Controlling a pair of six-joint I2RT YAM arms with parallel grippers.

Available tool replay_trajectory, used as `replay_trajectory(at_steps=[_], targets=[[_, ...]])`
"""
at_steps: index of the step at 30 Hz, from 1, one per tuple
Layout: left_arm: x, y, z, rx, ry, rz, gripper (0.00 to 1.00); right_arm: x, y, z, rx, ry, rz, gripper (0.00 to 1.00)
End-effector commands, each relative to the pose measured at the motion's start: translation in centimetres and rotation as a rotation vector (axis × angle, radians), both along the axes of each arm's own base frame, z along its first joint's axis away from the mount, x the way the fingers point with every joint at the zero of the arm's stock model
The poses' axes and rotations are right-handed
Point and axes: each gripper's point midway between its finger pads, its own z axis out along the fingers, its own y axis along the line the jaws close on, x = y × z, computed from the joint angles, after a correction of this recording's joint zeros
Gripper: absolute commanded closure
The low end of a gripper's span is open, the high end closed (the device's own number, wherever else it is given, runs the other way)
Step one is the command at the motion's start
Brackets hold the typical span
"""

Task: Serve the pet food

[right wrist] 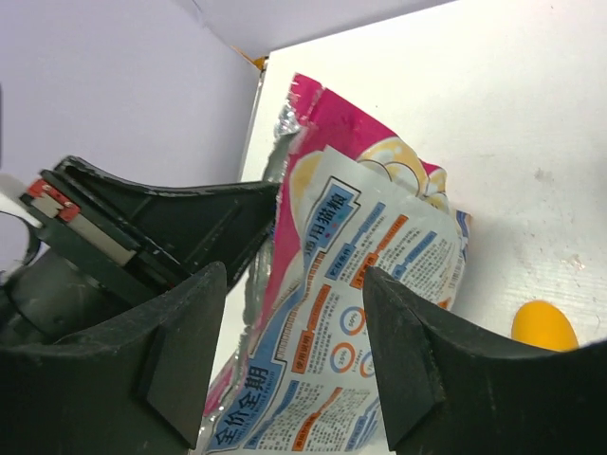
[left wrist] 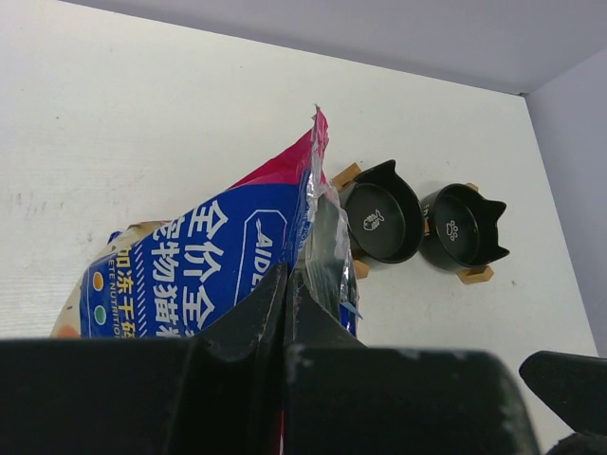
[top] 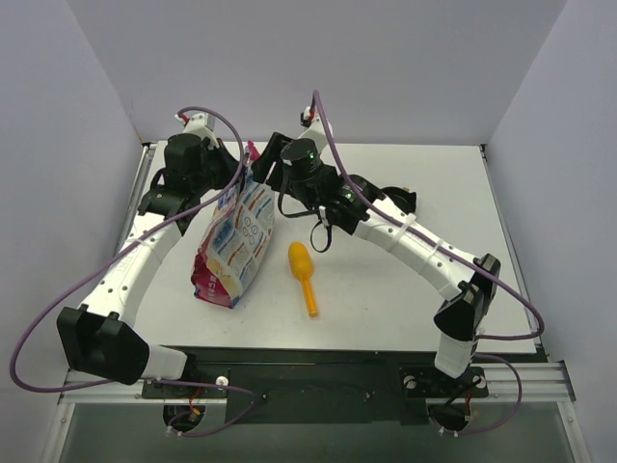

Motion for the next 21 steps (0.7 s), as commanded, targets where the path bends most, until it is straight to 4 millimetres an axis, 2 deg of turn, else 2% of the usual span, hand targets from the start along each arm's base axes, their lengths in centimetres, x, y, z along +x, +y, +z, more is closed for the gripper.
replay_trajectory(at_steps=[1, 9, 14, 21], targets=[[-1.3, -1.1, 3.9, -0.110, -0.082, -0.061, 1.00, 1.1, 0.7, -0.4, -0.033, -0.014, 0.021, 0.45], [-1.5, 0.5, 3.8, -0.133, -0.066, -0.062, 1.00, 1.5, 2.2, -1.6, -0.040, 0.008, 0.090, 0.48], [-1.6, 1.1, 4.0, -0.148, -0.059, -0.096, 1.00, 1.1, 3.7, -2.0, -0.036, 0.022, 0.160, 0.49], [-1.9, 0.7, 4.4, -0.169, -0.054, -0.144, 1.00, 0.8, 4.3, -3.3, -0.069, 0.041, 0.203, 0.48]])
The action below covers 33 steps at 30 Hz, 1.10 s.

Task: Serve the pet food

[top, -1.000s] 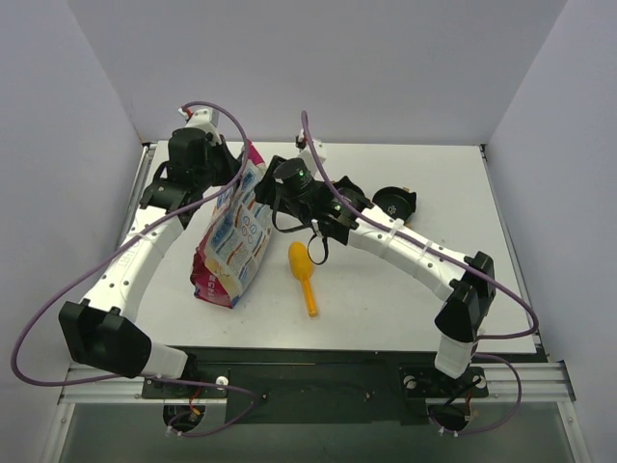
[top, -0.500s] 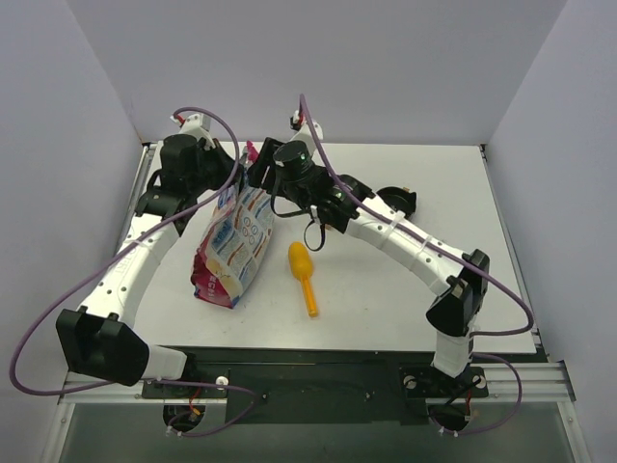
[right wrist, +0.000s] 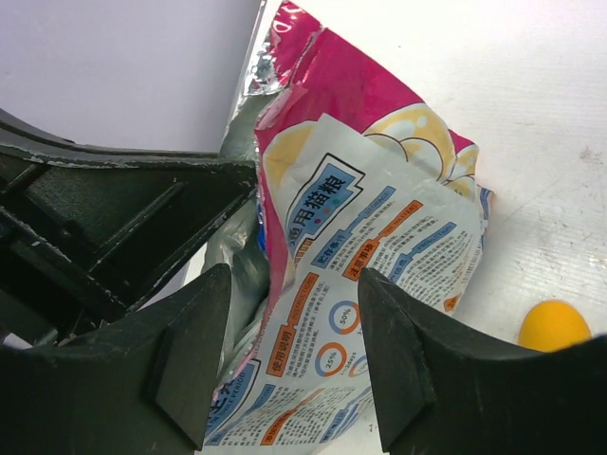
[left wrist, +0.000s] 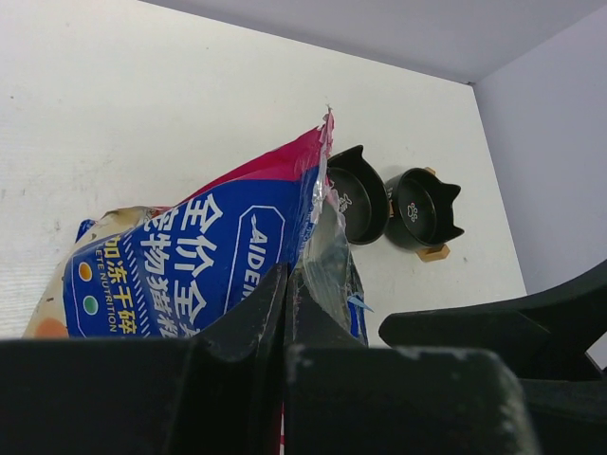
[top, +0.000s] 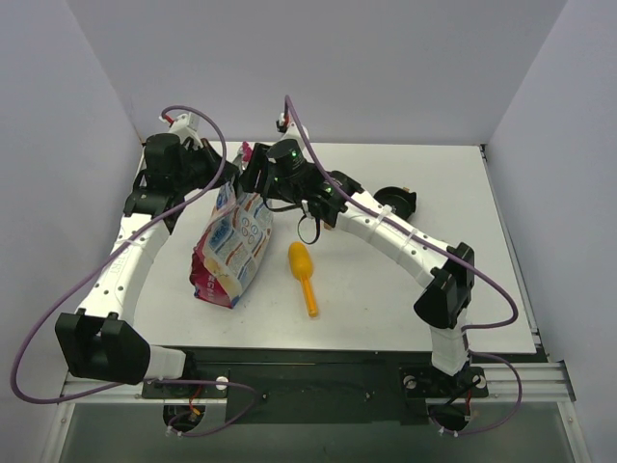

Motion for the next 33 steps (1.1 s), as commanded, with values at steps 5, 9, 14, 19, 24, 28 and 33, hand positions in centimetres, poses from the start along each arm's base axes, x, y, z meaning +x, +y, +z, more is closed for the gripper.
replay_trajectory(at_steps=[5, 9, 14, 19, 24, 28, 33], targets=[[-1.6, -1.3, 4.6, -0.065, -0.102, -0.088, 1.00, -0.2, 1.1, -1.0, -0.032, 0.009, 0.064, 0.51], [-1.7, -1.0, 4.6, -0.055, -0.099, -0.075, 1.00, -0.1, 1.3, -1.5, -0.047, 0.006, 0.058, 0.64], [-2.0, -0.7, 4.7, 0.005, -0.110, -0.051, 1.00, -0.3, 2.0, -1.4, -0.045, -0.002, 0.063, 0.72], [-2.4, -0.1, 4.4, 0.110, -0.111, -0.017, 1.00, -1.0, 2.6, -1.4, -0.056, -0.036, 0.096, 1.00], [-3.2, 1.4, 3.5, 0.314, -0.091, 0.050, 1.00, -1.4, 1.2, -0.6, -0.047, -0.085, 0.043, 1.00], [-3.8, 2.4, 2.3, 0.303, -0.087, 0.149, 0.92, -1.4, 0.8, 0.6, 0.002, -0.103, 0.022, 1.00], [-4.4, 2.6, 2.2, 0.292, -0.100, 0.187, 0.82, -1.4, 0.9, 1.2, 0.018, -0.101, 0.019, 1.00]])
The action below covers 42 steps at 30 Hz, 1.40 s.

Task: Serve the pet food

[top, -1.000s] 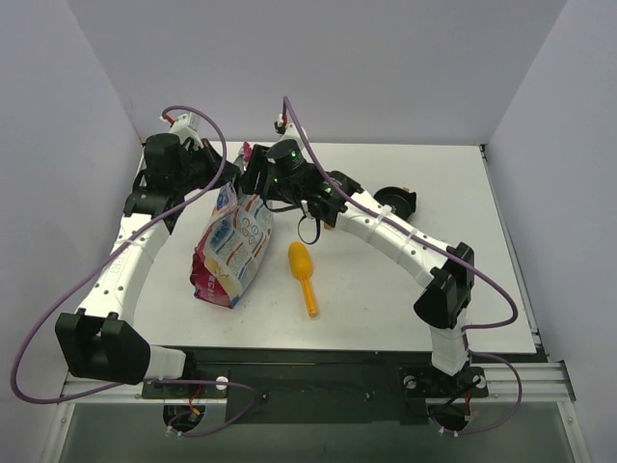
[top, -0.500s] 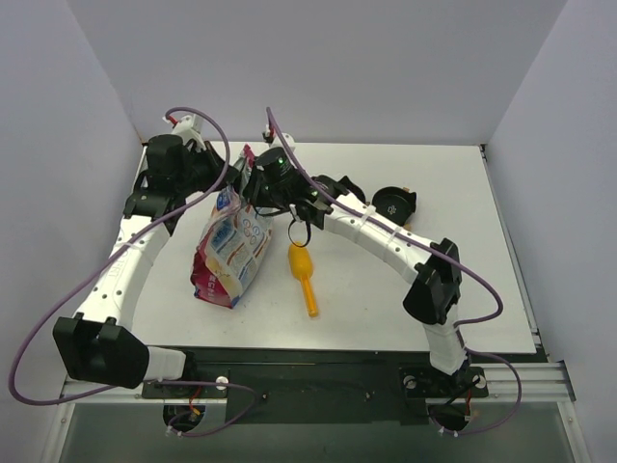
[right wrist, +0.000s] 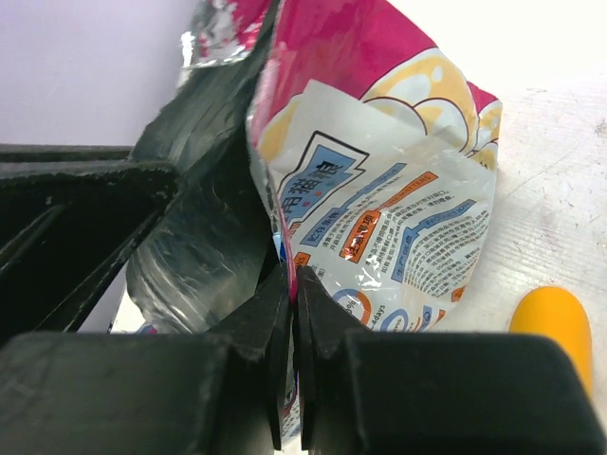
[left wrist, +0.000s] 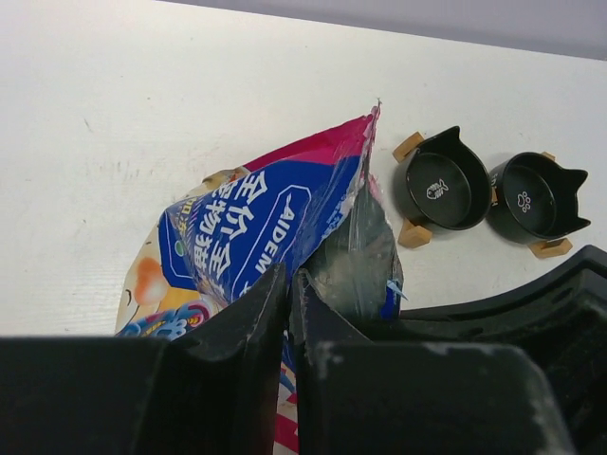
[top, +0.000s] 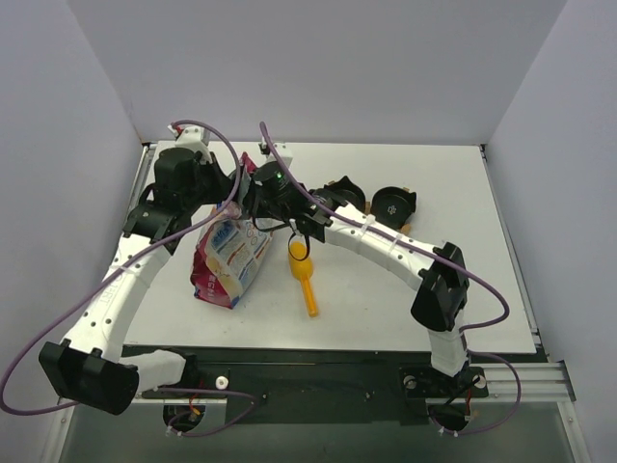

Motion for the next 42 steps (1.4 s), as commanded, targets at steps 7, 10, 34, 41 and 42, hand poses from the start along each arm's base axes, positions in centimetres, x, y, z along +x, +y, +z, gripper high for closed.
replay_trajectory(at_steps=[7, 10, 34, 41, 42], targets=[[-1.0, 1.2, 0.5, 0.089, -0.016, 0.098, 0.80, 0.1, -0.7, 6.9, 0.137, -0.084, -0.048, 1.00], [-1.2, 1.1, 0.6, 0.135, 0.008, 0.094, 0.77, 0.2, -0.8, 6.8, 0.131, -0.084, -0.060, 1.00], [-0.7, 5.2, 5.1, 0.219, -0.052, 0.306, 1.00, 0.6, -7.6, 7.3, -0.077, -0.086, -0.238, 1.00], [-0.8, 4.3, 5.3, 0.217, -0.012, 0.239, 0.96, -0.1, -5.6, 7.5, -0.043, -0.098, -0.118, 1.00], [-1.0, 4.2, 5.2, 0.196, -0.010, 0.248, 0.84, -0.3, -5.3, 7.8, -0.021, -0.103, -0.106, 1.00]])
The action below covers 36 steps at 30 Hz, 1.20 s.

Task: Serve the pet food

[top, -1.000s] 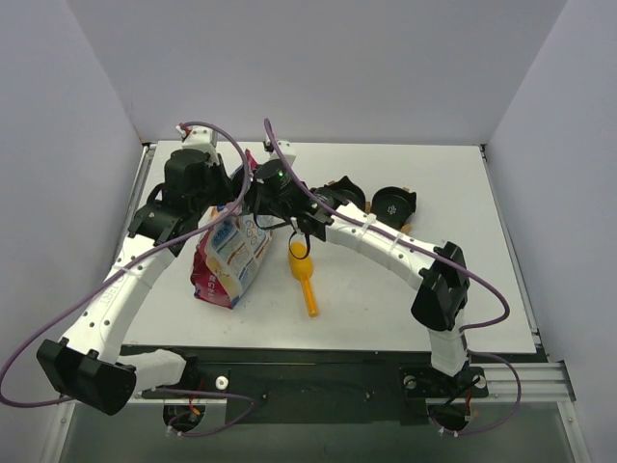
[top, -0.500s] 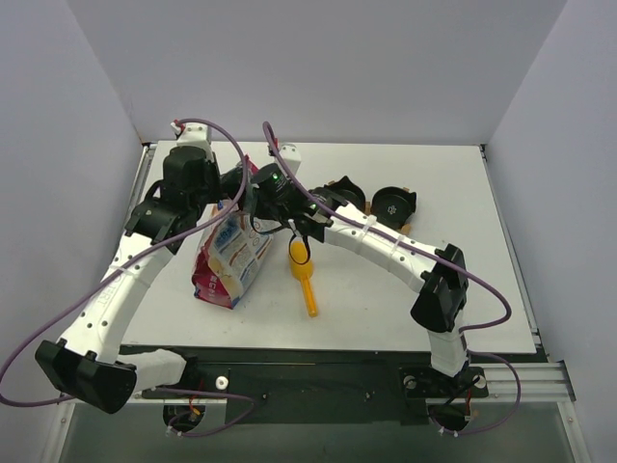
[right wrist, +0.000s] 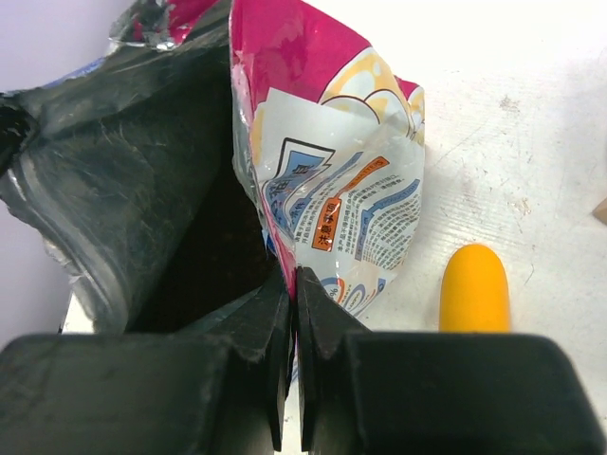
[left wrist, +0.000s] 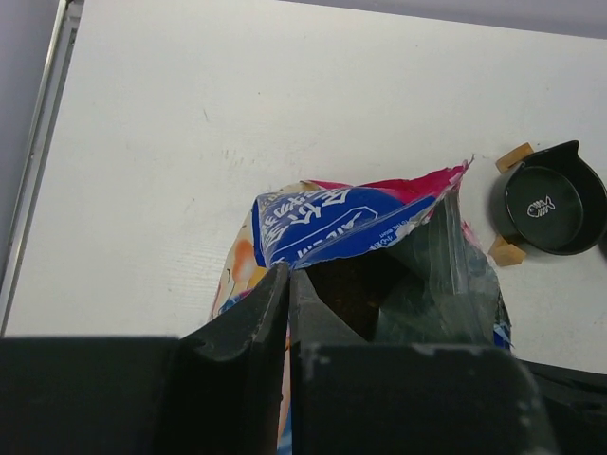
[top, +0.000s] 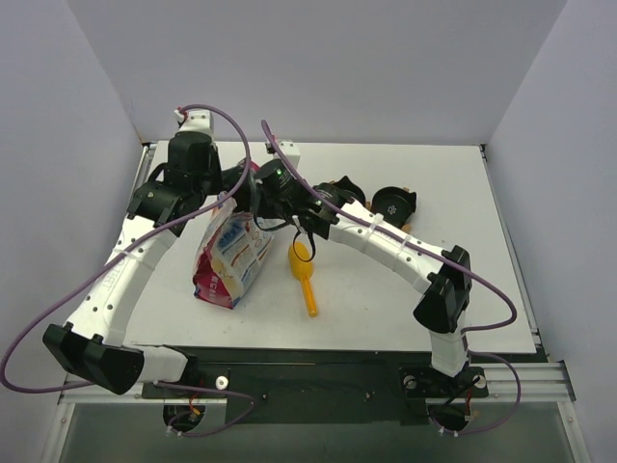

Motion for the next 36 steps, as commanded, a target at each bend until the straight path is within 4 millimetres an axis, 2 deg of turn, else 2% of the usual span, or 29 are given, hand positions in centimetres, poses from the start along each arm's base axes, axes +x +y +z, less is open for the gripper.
replay_trajectory(at_steps=[1, 2, 3, 5, 6, 7, 9, 12, 17, 20, 22, 24, 27, 31, 32, 33, 36], targets=[[-1.0, 0.9, 2.0, -0.034, -0.045, 0.028, 0.79, 0.5, -1.8, 7.3, 0.118, -0.128, -0.009, 1.00], [-1.1, 0.7, 1.8, -0.054, -0.048, 0.024, 0.71, 0.4, -1.8, 7.3, 0.120, -0.128, -0.006, 1.00], [-1.3, 0.3, 0.7, -0.061, -0.027, 0.012, 0.68, 0.5, -1.9, 7.4, 0.125, -0.127, -0.013, 1.00], [-1.8, -0.2, -0.2, -0.078, -0.011, 0.005, 0.57, 0.4, -1.6, 7.4, 0.138, -0.124, -0.007, 1.00], [-2.3, -0.5, -0.7, -0.086, -0.005, 0.000, 0.45, 0.5, -1.5, 7.5, 0.145, -0.123, -0.002, 1.00], [-2.5, -0.6, -1.0, -0.089, -0.004, -0.007, 0.42, 0.4, -1.4, 7.5, 0.154, -0.118, 0.003, 1.00], [-3.0, -1.1, -1.4, -0.107, -0.004, -0.025, 0.30, 0.3, -1.1, 7.3, 0.153, -0.111, 0.011, 1.00], [-3.5, -2.0, -1.9, -0.133, -0.003, -0.058, 0.25, 0.3, -1.1, 7.0, 0.149, -0.109, 0.011, 1.00], [-3.7, -3.8, -1.3, -0.179, -0.023, -0.117, 0.12, 0.0, -0.9, 6.7, 0.138, -0.113, 0.019, 1.00], [-3.3, -4.4, -1.6, -0.176, 0.000, -0.132, 0.11, -0.1, -0.8, 6.6, 0.139, -0.109, 0.020, 1.00], [-3.1, -4.6, -1.8, -0.169, 0.008, -0.134, 0.13, -0.2, -0.6, 6.7, 0.145, -0.111, 0.026, 1.00], [-3.0, -4.6, -2.1, -0.152, 0.019, -0.134, 0.23, -0.3, -0.4, 7.2, 0.152, -0.122, 0.031, 1.00], [-2.9, -3.4, -2.0, -0.094, 0.013, -0.101, 0.48, -0.2, -0.3, 7.6, 0.157, -0.128, 0.029, 1.00], [-3.3, -2.3, -0.8, -0.056, -0.021, -0.085, 0.67, -0.1, -0.4, 7.6, 0.141, -0.134, 0.029, 1.00], [-3.4, -2.1, -0.7, -0.048, -0.021, -0.083, 0.79, 0.0, -0.5, 7.5, 0.134, -0.139, 0.020, 1.00], [-3.4, -1.9, -0.3, -0.038, -0.029, -0.079, 0.86, 0.0, -0.5, 7.6, 0.137, -0.140, 0.020, 1.00], [-3.5, -1.3, 0.5, -0.016, -0.049, -0.067, 0.96, 0.0, -0.5, 7.5, 0.139, -0.138, 0.018, 1.00]])
